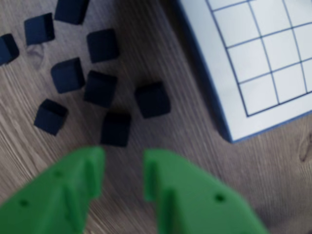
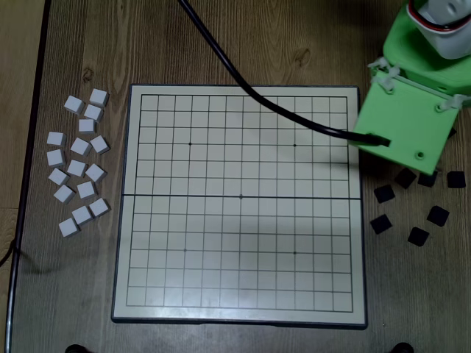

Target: Grasp a Black stone and put it on the board on position (0,0).

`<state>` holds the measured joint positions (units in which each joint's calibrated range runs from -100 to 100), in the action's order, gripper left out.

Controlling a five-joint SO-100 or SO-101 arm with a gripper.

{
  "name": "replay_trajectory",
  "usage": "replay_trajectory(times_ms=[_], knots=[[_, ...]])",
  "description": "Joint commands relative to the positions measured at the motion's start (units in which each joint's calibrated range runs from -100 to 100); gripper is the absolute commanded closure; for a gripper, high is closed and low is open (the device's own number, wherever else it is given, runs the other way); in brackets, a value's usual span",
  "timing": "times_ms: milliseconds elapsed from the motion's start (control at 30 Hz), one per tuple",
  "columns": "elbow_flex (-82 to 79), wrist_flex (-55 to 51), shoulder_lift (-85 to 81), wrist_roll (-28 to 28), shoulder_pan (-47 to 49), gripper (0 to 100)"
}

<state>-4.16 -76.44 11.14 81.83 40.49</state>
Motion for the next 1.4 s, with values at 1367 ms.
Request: replay_trajectory(times_ms=[1367], knots=[[-9.0,9.9,0.3,-9.6,0.8,89]])
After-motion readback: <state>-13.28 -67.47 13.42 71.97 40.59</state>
